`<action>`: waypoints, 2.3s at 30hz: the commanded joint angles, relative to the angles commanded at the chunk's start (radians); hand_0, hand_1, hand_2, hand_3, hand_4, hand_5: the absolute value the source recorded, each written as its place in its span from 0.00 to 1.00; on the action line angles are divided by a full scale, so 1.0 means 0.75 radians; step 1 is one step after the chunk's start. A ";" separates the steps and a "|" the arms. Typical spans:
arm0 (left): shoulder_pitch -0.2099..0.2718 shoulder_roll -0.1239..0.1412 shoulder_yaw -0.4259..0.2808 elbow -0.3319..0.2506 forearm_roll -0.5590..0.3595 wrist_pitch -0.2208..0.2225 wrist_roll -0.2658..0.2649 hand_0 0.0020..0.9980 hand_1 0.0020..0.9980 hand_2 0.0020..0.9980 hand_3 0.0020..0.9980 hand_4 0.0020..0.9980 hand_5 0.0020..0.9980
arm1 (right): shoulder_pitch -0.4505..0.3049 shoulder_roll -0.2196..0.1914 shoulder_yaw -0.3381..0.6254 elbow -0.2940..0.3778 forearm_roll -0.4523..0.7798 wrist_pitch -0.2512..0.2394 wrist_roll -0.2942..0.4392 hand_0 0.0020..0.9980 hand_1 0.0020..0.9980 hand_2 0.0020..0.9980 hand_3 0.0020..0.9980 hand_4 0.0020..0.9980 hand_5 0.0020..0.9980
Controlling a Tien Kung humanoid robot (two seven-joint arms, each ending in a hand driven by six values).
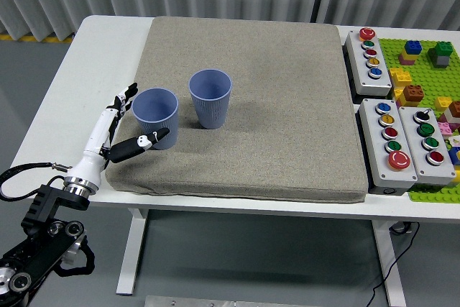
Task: Pick cup pour cup place
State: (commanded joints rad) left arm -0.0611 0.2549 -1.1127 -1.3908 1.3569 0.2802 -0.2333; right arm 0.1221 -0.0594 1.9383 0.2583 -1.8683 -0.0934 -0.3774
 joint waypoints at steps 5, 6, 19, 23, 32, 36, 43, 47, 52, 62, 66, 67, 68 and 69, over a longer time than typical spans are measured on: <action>-0.034 -0.018 0.026 0.043 0.024 0.005 0.008 0.98 0.94 1.00 1.00 1.00 0.39 | 0.001 0.000 -0.001 0.000 -0.001 0.000 0.000 0.65 0.63 0.54 0.54 0.00 0.02; -0.037 -0.019 0.028 0.046 0.026 0.005 0.009 0.98 0.94 1.00 1.00 1.00 0.39 | 0.001 0.000 -0.001 0.000 -0.001 0.000 0.000 0.65 0.63 0.54 0.54 0.00 0.02; -0.072 -0.042 0.046 0.086 0.056 -0.002 0.020 0.89 0.84 0.99 1.00 1.00 0.38 | -0.002 0.001 -0.002 0.000 -0.001 0.000 -0.002 0.65 0.63 0.54 0.54 0.00 0.02; -0.073 -0.041 0.056 0.090 0.051 0.025 0.020 0.89 0.84 0.99 1.00 1.00 0.38 | -0.004 0.001 0.000 0.000 -0.008 0.002 -0.003 0.65 0.63 0.54 0.54 0.00 0.02; -0.081 -0.045 0.081 0.098 0.032 0.079 -0.003 0.80 0.73 0.83 0.89 0.99 0.33 | -0.004 0.001 0.002 0.001 -0.016 0.005 -0.004 0.65 0.63 0.54 0.54 0.00 0.02; -0.084 -0.046 0.093 0.101 0.017 0.093 -0.012 0.80 0.73 0.83 0.89 0.99 0.33 | -0.004 0.000 0.004 0.000 -0.021 0.007 -0.003 0.65 0.63 0.54 0.54 0.00 0.02; -0.099 -0.056 0.117 0.110 -0.003 0.138 -0.037 0.61 0.57 0.65 0.63 0.93 0.25 | -0.003 -0.001 0.005 0.000 -0.021 0.007 -0.003 0.65 0.63 0.54 0.54 0.00 0.02; -0.107 -0.061 0.126 0.115 -0.020 0.165 -0.046 0.61 0.57 0.65 0.63 0.93 0.25 | 0.000 -0.001 0.005 0.000 -0.019 0.006 -0.002 0.65 0.63 0.54 0.54 0.00 0.02; -0.112 -0.061 0.131 0.116 -0.034 0.182 -0.055 0.58 0.54 0.59 0.58 0.91 0.23 | 0.004 -0.002 0.003 0.000 -0.015 0.005 -0.002 0.65 0.63 0.54 0.54 0.00 0.02; -0.106 -0.056 0.106 0.087 -0.010 0.180 -0.050 0.57 0.52 0.57 0.57 0.91 0.23 | 0.004 -0.001 0.003 0.000 -0.013 0.005 -0.002 0.65 0.63 0.54 0.54 0.00 0.02; -0.122 -0.022 0.090 0.060 0.029 0.160 -0.028 0.57 0.52 0.57 0.57 0.91 0.23 | 0.004 -0.004 0.003 -0.001 -0.010 0.005 0.000 0.65 0.63 0.54 0.54 0.00 0.02; -0.124 -0.019 0.090 0.059 0.032 0.159 -0.027 0.57 0.52 0.57 0.57 0.91 0.23 | 0.004 -0.004 0.002 -0.001 -0.010 0.005 0.000 0.65 0.63 0.54 0.54 0.00 0.02; -0.137 -0.006 0.091 0.055 0.035 0.154 -0.024 0.57 0.52 0.57 0.58 0.92 0.24 | 0.004 -0.005 0.002 -0.001 -0.008 0.005 0.000 0.65 0.63 0.54 0.54 0.00 0.01; -0.152 0.007 0.091 0.054 0.042 0.146 -0.018 0.57 0.52 0.57 0.58 0.92 0.24 | 0.005 -0.006 0.002 -0.001 -0.007 0.004 0.000 0.65 0.63 0.54 0.54 0.00 0.01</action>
State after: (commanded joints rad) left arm -0.1749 0.2600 -1.0445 -1.3506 1.3887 0.3895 -0.2465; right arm 0.1256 -0.0636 1.9400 0.2576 -1.8736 -0.0903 -0.3771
